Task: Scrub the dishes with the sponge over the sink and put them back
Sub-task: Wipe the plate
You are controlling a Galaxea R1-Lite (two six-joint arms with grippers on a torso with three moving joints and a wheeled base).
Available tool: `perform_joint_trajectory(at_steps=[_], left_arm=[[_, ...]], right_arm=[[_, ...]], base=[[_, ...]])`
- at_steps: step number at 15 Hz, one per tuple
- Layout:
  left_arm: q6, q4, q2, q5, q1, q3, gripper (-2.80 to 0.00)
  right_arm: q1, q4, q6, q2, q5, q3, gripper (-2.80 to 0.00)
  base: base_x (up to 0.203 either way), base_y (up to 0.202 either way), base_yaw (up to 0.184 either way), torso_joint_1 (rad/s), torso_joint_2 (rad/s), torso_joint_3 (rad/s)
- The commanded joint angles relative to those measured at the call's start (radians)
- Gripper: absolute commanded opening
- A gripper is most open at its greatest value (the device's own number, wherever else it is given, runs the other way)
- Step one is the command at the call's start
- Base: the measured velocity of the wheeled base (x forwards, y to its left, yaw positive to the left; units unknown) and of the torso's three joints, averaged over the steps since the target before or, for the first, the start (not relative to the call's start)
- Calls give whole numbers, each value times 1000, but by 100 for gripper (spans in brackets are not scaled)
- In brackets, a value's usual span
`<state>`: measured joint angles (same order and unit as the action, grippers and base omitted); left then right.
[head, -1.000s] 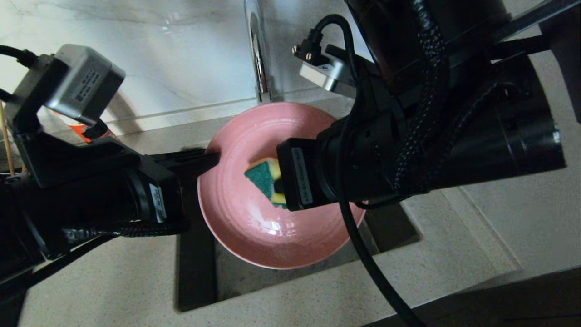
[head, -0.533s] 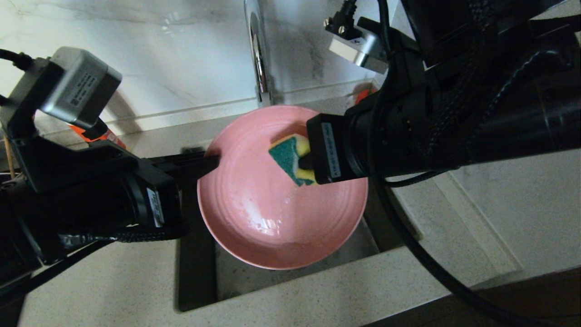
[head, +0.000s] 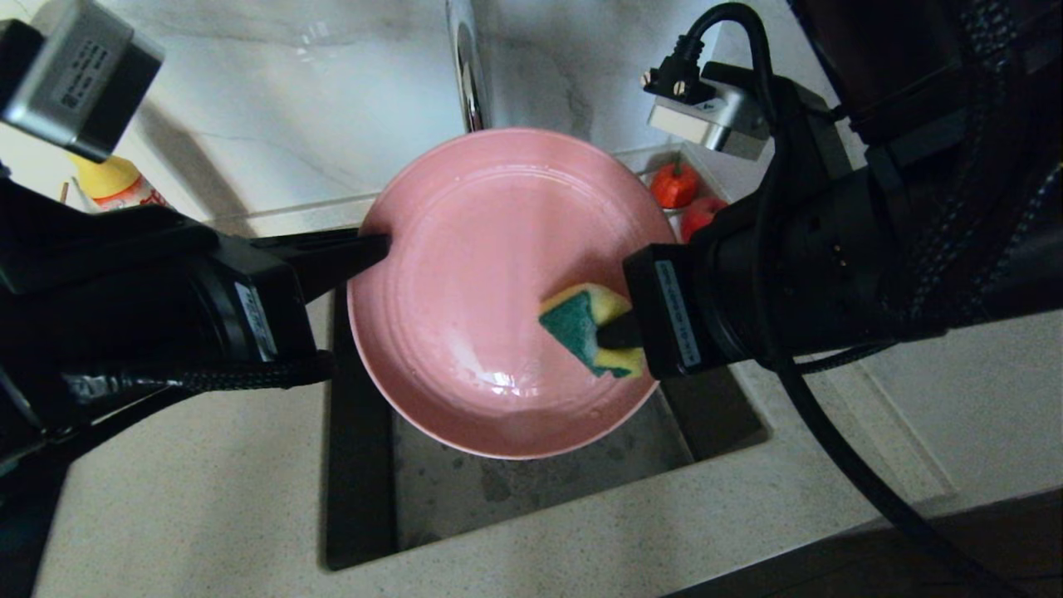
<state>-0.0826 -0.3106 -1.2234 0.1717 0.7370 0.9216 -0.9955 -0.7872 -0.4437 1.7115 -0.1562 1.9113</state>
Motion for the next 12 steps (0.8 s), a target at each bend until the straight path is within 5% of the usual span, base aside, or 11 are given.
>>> perform_joint_trajectory(at_steps=[1,12], left_arm=[[2,-2,-7,2,1,6,-280],[0,-13,-1,-3,2,-67,-280]], right_arm=[[-39,-3,-12,18,0,-14,-280],[-109,210,16,111,-53,25,-280]], base=[[0,0,0,0,0,0],[0,0,0,0,0,0]])
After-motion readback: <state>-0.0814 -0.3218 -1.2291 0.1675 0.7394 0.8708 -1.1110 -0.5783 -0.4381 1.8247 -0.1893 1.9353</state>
